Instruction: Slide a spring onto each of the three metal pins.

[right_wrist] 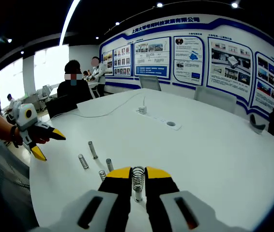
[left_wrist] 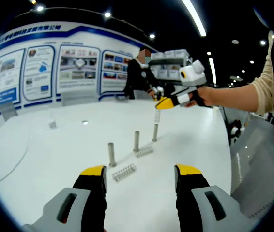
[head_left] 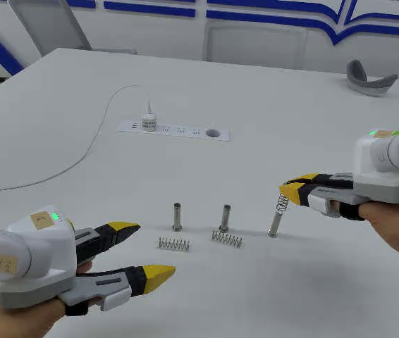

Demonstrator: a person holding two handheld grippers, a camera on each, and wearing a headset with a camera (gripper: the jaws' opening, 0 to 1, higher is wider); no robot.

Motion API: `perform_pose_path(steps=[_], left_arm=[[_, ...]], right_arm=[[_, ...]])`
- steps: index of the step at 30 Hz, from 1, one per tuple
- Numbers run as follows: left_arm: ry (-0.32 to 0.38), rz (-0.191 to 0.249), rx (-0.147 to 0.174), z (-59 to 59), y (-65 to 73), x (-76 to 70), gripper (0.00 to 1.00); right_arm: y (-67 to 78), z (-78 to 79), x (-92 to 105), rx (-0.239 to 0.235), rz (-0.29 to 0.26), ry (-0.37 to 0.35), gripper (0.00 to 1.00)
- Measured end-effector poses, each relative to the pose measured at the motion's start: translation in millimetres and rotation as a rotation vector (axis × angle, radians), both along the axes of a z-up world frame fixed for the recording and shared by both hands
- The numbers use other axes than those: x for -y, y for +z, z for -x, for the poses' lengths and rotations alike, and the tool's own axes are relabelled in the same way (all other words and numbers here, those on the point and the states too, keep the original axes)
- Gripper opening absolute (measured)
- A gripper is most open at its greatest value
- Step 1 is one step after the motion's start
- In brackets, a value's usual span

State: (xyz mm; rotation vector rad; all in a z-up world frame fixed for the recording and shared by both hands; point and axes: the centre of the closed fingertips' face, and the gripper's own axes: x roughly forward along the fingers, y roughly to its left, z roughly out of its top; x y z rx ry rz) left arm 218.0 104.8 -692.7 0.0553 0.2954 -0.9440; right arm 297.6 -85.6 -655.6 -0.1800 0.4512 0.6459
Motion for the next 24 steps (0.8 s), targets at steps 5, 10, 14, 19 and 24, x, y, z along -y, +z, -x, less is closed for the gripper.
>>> perform_pose_path(steps=[5,10,14,19,24], left_arm=[[-0.002,0.001,-0.003,0.4,0.0,0.4,0.57],[-0.001,-0.002,-0.005,0.2,-0.8,0.4,0.57],[-0.002,-0.002,-0.005,0.2,-1.4,0.9,0.57],[-0.002,-0.003,-0.007,0.3,-2.2,0.7,0.56],[-0.003,-0.006,-0.008,0.0,-3.2,0.7,0.56]], right_arm=[[-4.1,-1.6,1.0,-0.008,-0.002,-0.004,0.11],[-9.8,-0.8,1.3,-0.017,-0.007,-0.007,0.11],[-16.2,-0.5,1.4,-0.018,-0.009,-0.007,0.11],[-23.3,0.8,0.2,0.006,-0.009,0.002,0.11],[-34.9,0.8,-0.5,0.021,0.015,0.011,0.11]])
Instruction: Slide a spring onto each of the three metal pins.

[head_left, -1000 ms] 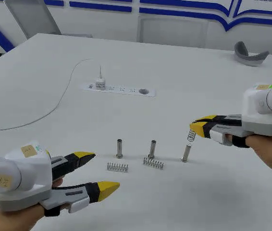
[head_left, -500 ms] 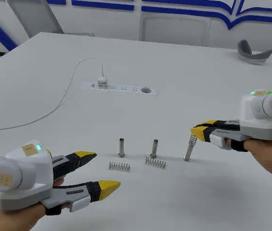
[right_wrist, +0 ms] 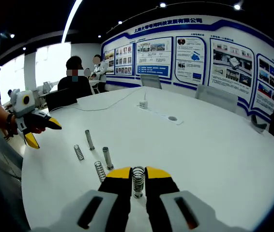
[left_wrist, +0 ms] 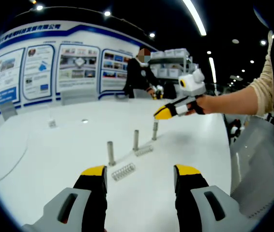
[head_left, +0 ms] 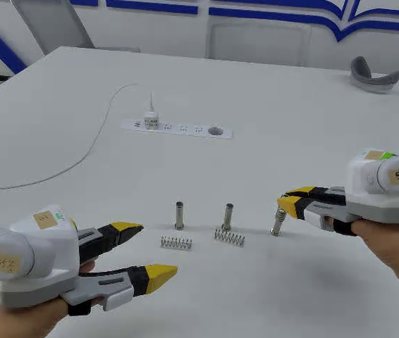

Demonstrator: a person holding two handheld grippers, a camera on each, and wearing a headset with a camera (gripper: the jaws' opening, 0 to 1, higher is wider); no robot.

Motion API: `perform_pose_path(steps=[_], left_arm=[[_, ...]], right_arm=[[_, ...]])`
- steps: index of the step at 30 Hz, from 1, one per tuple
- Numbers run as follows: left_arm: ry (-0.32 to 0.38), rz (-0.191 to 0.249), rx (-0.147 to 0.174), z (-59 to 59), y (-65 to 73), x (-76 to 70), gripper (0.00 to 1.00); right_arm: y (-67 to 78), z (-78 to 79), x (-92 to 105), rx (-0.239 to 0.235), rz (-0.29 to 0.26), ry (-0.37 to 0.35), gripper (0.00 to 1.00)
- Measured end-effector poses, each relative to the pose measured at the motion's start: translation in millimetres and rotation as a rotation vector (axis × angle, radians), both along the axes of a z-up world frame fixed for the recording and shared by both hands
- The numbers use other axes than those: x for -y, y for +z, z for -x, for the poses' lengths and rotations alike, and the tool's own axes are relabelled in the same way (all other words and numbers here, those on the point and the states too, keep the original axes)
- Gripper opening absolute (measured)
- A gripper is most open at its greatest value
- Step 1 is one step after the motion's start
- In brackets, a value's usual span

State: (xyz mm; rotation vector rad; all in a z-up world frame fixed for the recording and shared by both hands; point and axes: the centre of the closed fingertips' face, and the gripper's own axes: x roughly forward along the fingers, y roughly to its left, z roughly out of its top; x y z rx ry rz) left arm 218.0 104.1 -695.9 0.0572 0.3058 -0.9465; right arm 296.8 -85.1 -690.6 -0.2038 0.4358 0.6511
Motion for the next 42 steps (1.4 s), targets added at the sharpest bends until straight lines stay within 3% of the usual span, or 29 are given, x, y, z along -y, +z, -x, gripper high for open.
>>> perform_pose_path(steps=[6,14,24,34,42], left_arm=[[-0.001,-0.003,0.000,0.4,-0.6,0.0,0.56],[0.002,-0.005,-0.001,0.6,-1.4,-1.8,0.56],[0.003,-0.005,-0.001,1.2,-1.8,-0.8,0.56],[0.000,-0.004,0.003,0.2,0.3,-0.7,0.56],[-0.003,-0.002,0.008,0.0,1.8,0.2,0.56]], right_arm=[[-12.5,-1.9,1.7,0.001,0.011,-0.006,0.11],[-29.7,-1.2,4.3,-0.032,0.028,-0.016,0.12],[-30.6,-2.9,6.5,-0.041,0.026,-0.023,0.13],[-15.1,-1.1,4.8,-0.010,0.016,-0.024,0.18],[4.7,1.9,-12.5,0.033,0.007,0.021,0.19]])
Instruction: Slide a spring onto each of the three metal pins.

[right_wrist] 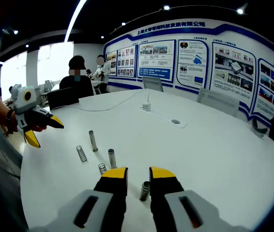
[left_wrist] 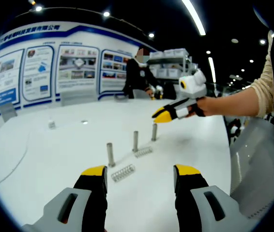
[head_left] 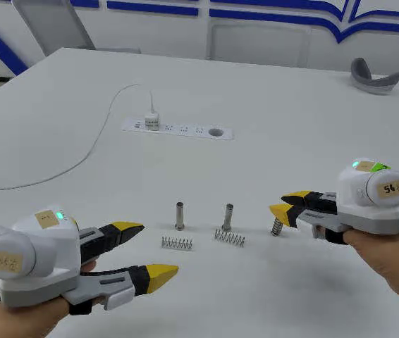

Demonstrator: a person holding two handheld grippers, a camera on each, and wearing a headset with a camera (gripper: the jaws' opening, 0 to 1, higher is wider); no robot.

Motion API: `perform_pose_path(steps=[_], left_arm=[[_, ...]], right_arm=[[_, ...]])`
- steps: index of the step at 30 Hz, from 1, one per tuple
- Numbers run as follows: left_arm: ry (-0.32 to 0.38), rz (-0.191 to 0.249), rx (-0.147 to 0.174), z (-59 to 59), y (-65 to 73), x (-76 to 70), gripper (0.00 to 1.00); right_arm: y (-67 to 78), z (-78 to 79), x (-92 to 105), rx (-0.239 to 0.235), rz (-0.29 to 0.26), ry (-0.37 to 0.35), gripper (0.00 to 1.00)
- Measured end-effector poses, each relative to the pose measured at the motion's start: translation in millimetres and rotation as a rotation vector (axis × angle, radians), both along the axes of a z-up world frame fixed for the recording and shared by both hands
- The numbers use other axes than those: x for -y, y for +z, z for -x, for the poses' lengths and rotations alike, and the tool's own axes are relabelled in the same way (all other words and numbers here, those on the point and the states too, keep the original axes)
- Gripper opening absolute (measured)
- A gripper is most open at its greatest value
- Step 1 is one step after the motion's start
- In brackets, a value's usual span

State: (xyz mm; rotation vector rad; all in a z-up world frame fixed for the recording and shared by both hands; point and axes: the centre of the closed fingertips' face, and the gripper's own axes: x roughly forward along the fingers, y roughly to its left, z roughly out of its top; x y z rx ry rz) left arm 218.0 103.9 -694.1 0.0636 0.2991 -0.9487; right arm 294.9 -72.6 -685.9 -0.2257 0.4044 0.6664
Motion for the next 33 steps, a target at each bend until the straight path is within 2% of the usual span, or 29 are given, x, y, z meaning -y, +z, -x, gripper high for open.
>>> perform_pose_path(steps=[8,19,26,33], left_arm=[[0.000,0.000,0.003,0.2,1.7,0.2,0.56],[0.000,-0.002,0.003,-0.1,1.8,0.6,0.56],[-0.003,-0.005,0.001,-0.5,0.6,1.5,0.56],[-0.007,-0.011,-0.001,0.0,-0.5,2.5,0.56]], right_arm=[[-5.1,5.0,-18.7,-0.012,0.005,0.062,0.19],[-32.7,18.4,-41.1,-0.083,0.029,0.155,0.19],[-50.0,19.4,-47.4,-0.124,0.045,0.178,0.19],[-60.9,20.2,-51.1,-0.147,0.061,0.198,0.18]])
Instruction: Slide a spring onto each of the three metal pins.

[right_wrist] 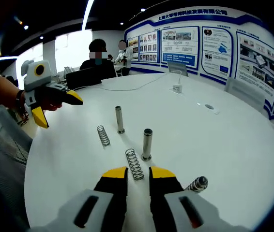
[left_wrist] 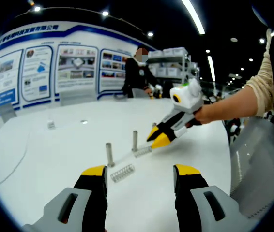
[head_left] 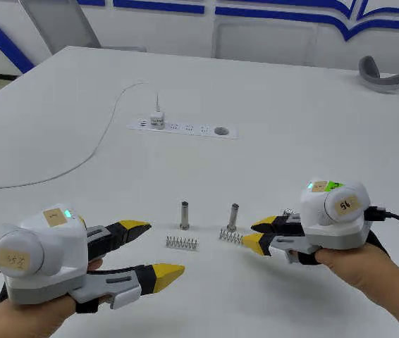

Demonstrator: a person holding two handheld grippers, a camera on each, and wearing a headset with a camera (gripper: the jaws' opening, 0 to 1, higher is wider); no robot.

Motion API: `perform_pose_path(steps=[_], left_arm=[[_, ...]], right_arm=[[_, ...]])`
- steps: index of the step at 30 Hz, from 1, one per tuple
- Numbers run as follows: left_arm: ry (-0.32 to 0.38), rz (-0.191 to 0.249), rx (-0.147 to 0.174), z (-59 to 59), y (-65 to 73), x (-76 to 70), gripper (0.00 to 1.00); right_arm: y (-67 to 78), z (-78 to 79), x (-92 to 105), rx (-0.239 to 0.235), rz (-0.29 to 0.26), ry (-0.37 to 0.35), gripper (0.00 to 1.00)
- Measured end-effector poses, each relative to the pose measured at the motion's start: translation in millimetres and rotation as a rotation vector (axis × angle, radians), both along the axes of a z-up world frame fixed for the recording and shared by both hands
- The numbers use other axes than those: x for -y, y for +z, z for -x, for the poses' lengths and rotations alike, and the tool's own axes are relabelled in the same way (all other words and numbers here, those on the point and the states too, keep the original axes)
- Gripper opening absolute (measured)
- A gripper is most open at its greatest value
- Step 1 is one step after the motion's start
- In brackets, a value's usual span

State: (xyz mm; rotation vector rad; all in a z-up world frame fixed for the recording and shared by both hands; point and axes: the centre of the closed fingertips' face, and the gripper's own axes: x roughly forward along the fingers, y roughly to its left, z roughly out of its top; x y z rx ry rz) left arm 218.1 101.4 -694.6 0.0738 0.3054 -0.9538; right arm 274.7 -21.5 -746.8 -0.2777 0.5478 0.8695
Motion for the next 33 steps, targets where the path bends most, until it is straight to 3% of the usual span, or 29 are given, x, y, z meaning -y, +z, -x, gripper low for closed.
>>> perform_pose_path(steps=[11,21,33], left_arm=[[0.001,-0.004,-0.006,0.7,-1.4,-0.6,0.56],[-0.001,-0.009,-0.009,3.2,-2.7,-0.1,0.56],[-0.045,-0.025,-0.004,8.3,-6.0,13.5,0.55]], right_arm=[[-15.1,0.0,-2.6,-0.033,0.025,0.022,0.17],[-18.8,2.3,-3.5,-0.047,0.030,0.027,0.12],[-6.1,17.0,-5.5,-0.047,0.054,0.067,0.11]])
